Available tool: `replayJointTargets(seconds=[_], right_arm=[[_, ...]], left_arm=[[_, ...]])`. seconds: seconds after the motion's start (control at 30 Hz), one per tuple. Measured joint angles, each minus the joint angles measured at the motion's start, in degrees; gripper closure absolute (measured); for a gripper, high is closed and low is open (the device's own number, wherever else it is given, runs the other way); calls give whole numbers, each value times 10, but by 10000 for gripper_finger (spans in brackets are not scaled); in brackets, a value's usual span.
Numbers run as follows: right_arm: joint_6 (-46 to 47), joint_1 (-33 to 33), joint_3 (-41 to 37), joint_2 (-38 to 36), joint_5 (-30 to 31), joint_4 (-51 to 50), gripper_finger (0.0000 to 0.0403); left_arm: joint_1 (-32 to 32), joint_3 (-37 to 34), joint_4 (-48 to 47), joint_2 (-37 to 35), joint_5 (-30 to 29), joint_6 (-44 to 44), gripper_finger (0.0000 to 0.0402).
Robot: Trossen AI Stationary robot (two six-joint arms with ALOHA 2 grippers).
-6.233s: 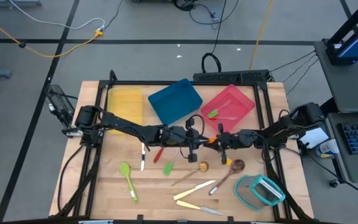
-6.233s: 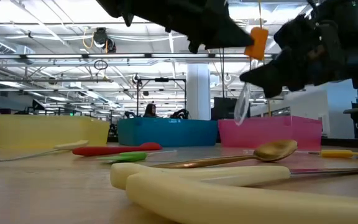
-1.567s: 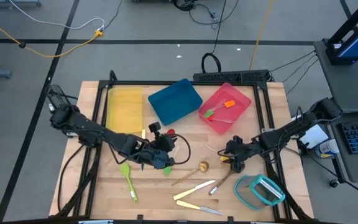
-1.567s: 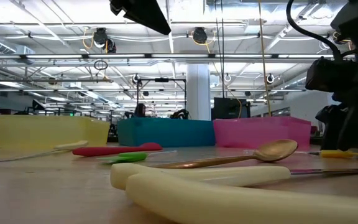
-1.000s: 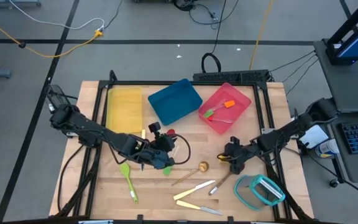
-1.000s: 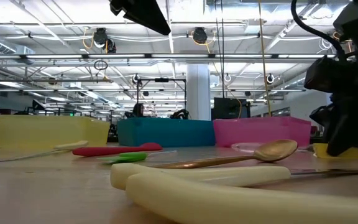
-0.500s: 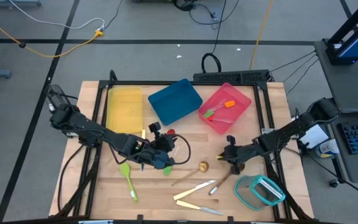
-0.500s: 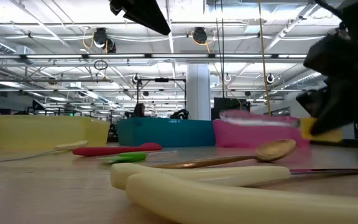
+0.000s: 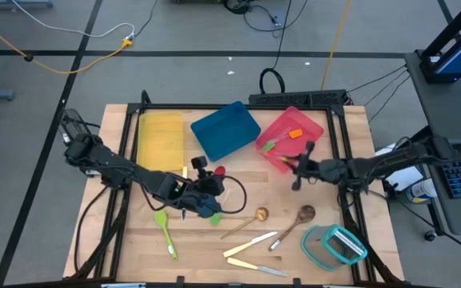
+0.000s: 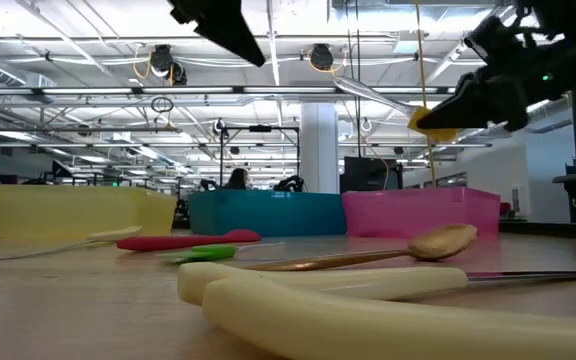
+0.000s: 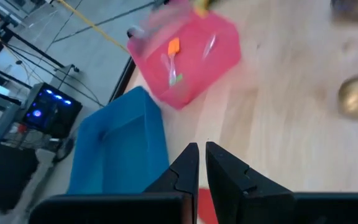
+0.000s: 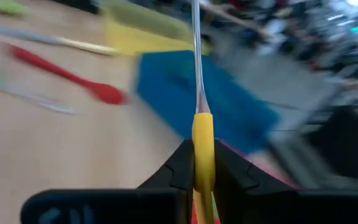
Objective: Pick & Place Kitchen Items
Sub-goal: Put the yellow spatula into the red bin, then put the green spatula into the red bin
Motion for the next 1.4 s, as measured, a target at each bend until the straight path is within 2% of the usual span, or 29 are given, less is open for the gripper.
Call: replayJointTargets(seconds=[0.07, 0.17, 0.23, 0.33, 0.47, 0.57, 0.7, 0.93, 1.17, 1.27, 1.4], right_arm=[[-49, -32, 0, -6, 12, -1, 378], [-75, -92, 0, -4, 4, -21, 379], [-70, -146, 0, 2, -49, -51, 380], [-40, -233, 4, 14, -160, -99, 380], [-29, -308, 29, 38, -202, -170, 380], [-29, -328, 48, 58, -241, -221, 380], [-7, -345, 62, 91, -242, -281, 374], [-4, -360, 64, 128, -237, -264, 354], [-20, -372, 63, 127, -227, -215, 350], [-36, -373, 63, 127, -229, -218, 339], [-48, -373, 62, 127, -229, -222, 308]], left_arm=[[3, 0, -26, 0, 0, 0, 366], [11, 0, -67, 0, 0, -16, 366], [16, 0, -96, 0, 0, -36, 366], [22, -1, -147, -9, 1, -84, 366], [23, -1, -198, -45, 0, -146, 366], [12, 0, -227, -85, -16, -162, 366], [-6, -9, -274, -152, -46, -185, 366], [-46, -81, -294, -278, -51, -247, 366], [-94, -224, -212, -338, -47, -345, 366], [-106, -280, -130, -340, -40, -358, 366], [-113, -341, 27, -339, -28, -344, 366]])
